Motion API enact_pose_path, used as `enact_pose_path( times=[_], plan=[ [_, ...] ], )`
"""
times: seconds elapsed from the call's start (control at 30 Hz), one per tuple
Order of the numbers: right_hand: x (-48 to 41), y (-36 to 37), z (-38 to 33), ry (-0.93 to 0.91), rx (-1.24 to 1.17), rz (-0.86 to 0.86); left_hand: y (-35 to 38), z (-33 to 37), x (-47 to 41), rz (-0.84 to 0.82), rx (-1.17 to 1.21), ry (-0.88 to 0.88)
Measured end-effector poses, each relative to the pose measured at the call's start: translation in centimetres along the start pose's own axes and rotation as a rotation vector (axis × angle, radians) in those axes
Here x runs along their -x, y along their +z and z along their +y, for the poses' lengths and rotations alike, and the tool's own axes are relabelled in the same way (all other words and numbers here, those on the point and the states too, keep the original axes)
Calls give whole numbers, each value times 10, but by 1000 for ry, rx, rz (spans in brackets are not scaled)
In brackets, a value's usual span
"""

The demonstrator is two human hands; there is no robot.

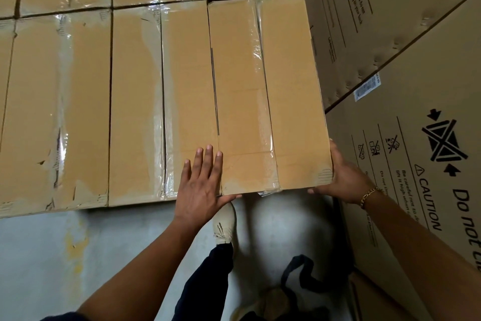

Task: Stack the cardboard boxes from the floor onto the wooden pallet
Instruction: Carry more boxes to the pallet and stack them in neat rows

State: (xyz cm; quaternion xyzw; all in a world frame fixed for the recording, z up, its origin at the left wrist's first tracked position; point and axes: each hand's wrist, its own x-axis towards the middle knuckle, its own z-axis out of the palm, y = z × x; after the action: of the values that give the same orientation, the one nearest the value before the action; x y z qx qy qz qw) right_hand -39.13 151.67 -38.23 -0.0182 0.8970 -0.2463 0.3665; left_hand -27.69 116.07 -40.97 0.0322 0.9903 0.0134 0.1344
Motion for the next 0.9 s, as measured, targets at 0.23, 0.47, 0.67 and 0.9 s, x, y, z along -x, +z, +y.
enact_pose_path(
  times=[0.23, 0.47, 0.67, 0.9],
  plan=[
    [-2, -1, 0, 4, 24, 10, 2, 1, 0, -13, -17, -7],
    [-3, 1, 5, 13, 31, 6, 4, 3, -1, -17, -17, -11],
    [13, -5, -13, 14, 57, -7, -17, 0, 3, -99, -17, 2],
    [77, -24, -52, -24, 119, 90, -79, -6, 31, -122, -24, 31]
  ],
)
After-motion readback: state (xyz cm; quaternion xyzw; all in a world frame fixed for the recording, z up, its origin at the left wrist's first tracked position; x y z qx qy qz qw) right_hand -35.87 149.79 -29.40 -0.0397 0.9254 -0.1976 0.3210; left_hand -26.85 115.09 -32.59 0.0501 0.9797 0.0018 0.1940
